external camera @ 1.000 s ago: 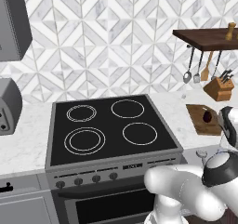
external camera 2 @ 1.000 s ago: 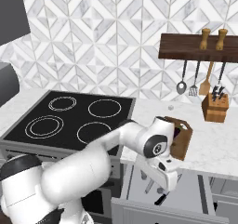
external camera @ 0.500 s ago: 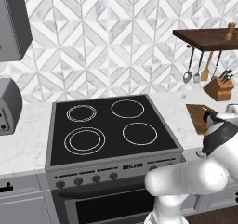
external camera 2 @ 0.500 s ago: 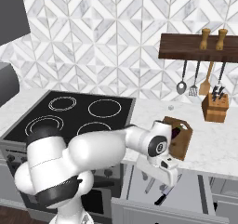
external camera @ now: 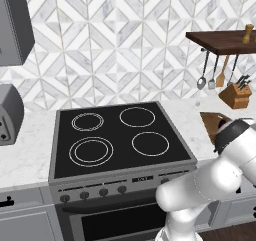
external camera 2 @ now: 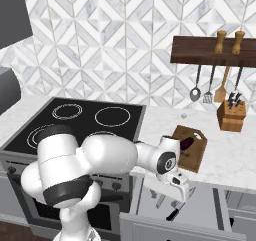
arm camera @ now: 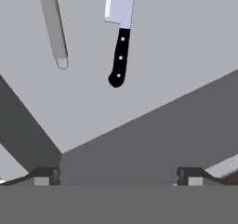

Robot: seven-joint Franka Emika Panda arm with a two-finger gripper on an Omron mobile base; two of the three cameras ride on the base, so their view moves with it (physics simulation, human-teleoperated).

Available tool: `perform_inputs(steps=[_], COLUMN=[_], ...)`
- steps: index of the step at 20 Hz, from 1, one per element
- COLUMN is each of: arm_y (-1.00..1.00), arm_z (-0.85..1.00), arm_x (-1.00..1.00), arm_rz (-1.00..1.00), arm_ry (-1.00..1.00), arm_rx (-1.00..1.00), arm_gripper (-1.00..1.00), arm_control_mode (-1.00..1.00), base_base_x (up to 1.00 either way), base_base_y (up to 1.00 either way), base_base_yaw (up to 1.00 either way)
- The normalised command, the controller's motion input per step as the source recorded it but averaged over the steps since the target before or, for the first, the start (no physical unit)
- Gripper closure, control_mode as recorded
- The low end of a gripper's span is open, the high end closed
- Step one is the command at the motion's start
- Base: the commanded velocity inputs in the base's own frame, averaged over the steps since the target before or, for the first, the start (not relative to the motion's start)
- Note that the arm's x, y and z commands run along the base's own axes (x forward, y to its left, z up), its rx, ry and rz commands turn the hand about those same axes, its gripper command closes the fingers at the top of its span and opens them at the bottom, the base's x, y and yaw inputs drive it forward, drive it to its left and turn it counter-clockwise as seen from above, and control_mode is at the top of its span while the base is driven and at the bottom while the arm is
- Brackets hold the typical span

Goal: Place the appropriate cutting tool for cutting the eggplant skin on the cutting board.

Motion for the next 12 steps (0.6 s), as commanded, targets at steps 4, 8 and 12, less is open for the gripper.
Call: perform_inputs(steps=[4,8,12], arm_y=[0.18,0.05,0.0], arm_z=[-0.24,-0.22,-0.27], arm_x=[-0.01,-0.07,-0.25], arm_rz=[0.09,0.14,0.17], arm_ry=[-0.08,-0.14,-0.17], arm_rx=[0.07,0.03,0.06], arm_gripper=[-1.0,-1.0,-1.0], arm_control_mode=[-1.0,-1.0,-1.0], base_base_x=[0.0,0.0,0.0], base_base_y=[0.0,0.0,0.0], base_base_yaw=[0.0,0.0,0.0])
